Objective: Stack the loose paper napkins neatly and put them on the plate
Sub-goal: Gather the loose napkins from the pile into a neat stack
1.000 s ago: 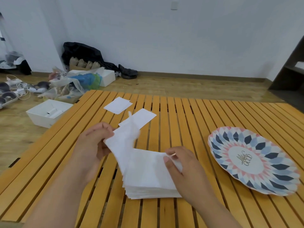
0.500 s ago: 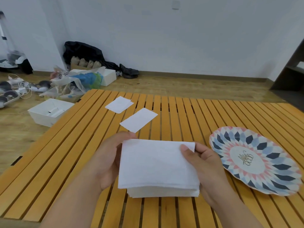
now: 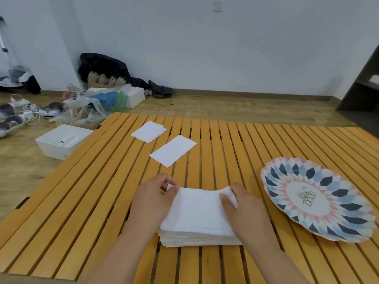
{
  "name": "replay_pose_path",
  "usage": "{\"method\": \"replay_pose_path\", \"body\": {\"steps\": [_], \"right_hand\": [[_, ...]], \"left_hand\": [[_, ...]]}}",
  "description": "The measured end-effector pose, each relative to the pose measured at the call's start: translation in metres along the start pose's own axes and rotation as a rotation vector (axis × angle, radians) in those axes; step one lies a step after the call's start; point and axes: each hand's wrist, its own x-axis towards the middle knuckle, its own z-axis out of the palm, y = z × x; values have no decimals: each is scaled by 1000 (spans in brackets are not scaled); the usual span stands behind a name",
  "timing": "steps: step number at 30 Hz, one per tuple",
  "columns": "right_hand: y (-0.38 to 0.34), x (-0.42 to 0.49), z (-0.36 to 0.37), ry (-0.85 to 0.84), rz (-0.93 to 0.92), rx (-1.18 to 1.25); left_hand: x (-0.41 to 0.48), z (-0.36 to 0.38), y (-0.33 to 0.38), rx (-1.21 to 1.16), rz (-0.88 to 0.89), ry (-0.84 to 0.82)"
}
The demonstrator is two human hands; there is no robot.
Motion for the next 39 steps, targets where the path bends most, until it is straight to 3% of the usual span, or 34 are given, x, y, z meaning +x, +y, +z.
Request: {"method": "replay_pose_path", "body": {"steps": [4, 8, 11, 14, 22, 31, 33, 39], "right_hand": [[-4, 0, -3, 87, 22, -100], [-10, -2, -5, 303, -232, -176], [-20, -6, -2, 128, -382, -239], [-15, -8, 7, -50, -341, -179], [-16, -8, 3, -87, -345, -146], [-15, -10, -5, -116, -321, -143], [-15, -11, -5, -126, -323, -147], [-15, -8, -3, -120, -294, -101]], "left_hand": [[4, 6, -7, 102, 31, 7], [8, 7, -10, 135, 54, 36], [22, 2, -8, 61, 54, 94], [50, 2, -13, 77, 63, 104], [124, 12, -36, 532, 104, -183], [121, 18, -42, 949, 319, 10], [115, 13, -39, 888, 289, 51], [73, -19, 1, 240, 225, 281]]}}
